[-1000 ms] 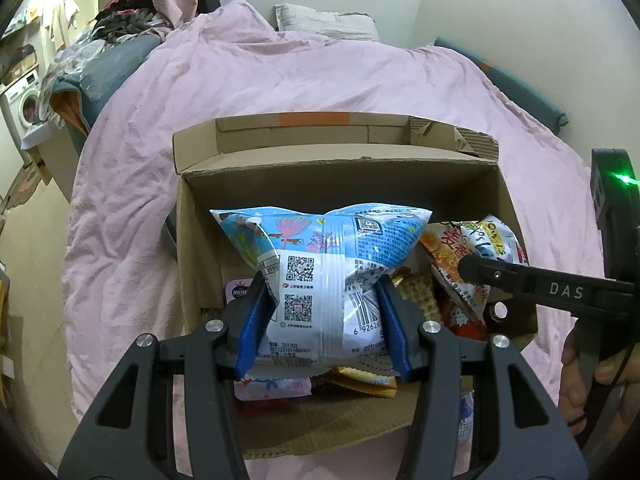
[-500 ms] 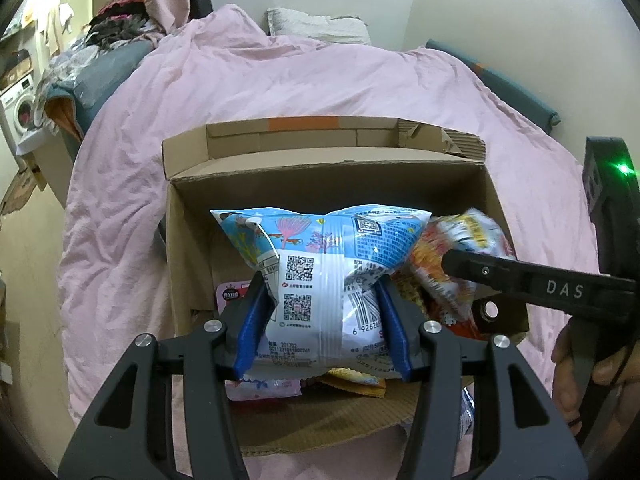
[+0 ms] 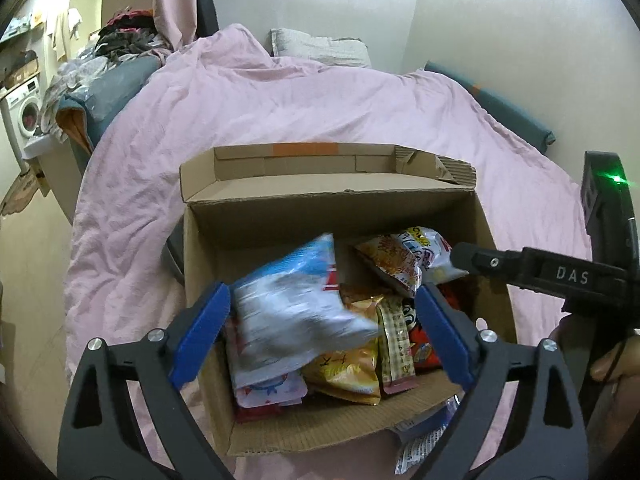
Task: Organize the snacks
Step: 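Open the left gripper to drop the chip bag in the box while the right drops the Cowells bag, then move both grippers back to the remaining snacks and grasp a blue-and-yellow bag with the left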
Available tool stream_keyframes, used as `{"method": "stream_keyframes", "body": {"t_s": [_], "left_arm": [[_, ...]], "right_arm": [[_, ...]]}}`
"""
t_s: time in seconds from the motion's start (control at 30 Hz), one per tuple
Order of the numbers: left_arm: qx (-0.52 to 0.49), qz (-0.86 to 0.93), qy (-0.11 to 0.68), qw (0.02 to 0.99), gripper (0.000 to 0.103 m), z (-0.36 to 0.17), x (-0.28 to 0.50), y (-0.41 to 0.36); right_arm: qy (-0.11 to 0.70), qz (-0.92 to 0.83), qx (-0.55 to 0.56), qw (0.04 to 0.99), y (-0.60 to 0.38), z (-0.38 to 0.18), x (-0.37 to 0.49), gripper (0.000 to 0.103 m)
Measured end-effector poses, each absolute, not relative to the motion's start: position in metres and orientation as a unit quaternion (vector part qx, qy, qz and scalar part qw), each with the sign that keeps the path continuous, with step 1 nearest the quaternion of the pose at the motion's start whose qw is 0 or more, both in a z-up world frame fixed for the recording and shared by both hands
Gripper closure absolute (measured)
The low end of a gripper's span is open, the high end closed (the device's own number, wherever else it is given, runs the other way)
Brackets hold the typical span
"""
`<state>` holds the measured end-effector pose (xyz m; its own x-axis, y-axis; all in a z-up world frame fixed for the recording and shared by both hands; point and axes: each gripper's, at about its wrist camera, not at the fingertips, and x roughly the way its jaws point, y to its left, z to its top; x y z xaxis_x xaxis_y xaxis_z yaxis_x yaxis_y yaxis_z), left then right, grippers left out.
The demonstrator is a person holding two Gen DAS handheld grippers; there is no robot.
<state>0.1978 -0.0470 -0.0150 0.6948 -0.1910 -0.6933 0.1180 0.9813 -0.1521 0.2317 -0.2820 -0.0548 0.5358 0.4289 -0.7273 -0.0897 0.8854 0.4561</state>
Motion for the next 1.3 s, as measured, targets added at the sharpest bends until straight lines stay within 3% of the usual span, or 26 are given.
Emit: {"method": "stream_keyframes", "body": {"t_s": [0.53, 1.0, 1.3], "left_arm": [[-0.068, -0.050, 0.349, 0.933, 0.011, 0.013, 0.155, -0.016], [-0.068, -0.070, 0.406, 0.909, 0.011, -0.002, 0.101, -0.016], [-0.052, -0.139, 0.523, 0.839, 0.011, -0.056, 0.075, -0.049]], "right_arm": [[0.446, 0.137, 0.172, 0.868, -0.284, -0.033, 0.199, 0.022], [0.459, 0.131, 0.189, 0.858, -0.308, -0.029, 0.135, 0.022], [0.471, 0.109, 0.204, 0.851, -0.332, -0.039, 0.108, 0.022]]}}
